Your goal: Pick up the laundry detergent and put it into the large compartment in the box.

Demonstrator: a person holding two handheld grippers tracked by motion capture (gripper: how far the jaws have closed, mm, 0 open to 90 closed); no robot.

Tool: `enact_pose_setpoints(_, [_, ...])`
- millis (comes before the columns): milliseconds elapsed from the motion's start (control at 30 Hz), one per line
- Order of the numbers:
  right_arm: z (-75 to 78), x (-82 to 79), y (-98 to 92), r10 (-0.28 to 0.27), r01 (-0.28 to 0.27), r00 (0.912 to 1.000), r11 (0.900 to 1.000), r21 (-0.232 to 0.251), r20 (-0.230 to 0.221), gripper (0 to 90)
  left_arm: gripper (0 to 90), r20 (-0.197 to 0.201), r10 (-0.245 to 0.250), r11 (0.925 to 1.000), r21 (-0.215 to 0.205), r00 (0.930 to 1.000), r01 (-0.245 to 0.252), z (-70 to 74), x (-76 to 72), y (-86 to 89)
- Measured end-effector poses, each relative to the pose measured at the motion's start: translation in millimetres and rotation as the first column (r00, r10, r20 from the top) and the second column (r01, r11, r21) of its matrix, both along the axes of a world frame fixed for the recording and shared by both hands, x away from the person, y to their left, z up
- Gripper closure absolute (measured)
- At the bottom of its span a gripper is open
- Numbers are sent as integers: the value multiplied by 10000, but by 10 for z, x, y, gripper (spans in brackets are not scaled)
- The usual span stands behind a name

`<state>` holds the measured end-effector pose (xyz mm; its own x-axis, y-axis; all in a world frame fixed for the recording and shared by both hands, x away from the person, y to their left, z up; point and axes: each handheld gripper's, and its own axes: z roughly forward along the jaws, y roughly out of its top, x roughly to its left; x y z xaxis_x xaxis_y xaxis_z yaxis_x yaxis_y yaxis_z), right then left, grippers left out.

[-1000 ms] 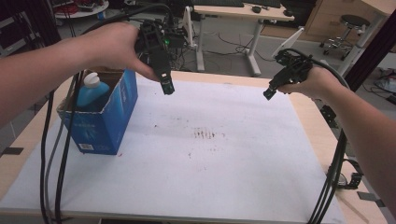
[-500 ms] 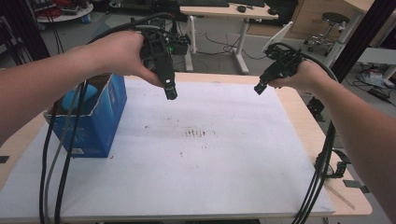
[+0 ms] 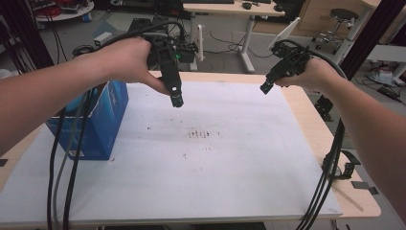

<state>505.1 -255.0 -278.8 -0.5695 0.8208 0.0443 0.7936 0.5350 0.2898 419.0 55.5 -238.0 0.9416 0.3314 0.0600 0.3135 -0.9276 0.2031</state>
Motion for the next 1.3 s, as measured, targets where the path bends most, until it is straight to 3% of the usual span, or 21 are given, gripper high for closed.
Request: enact_pose_setpoints(1300, [-9,7,22,15,-15,10000,10000,-35,-50,183,200,-65,87,9998,153,9999,-86,-23,45,60])
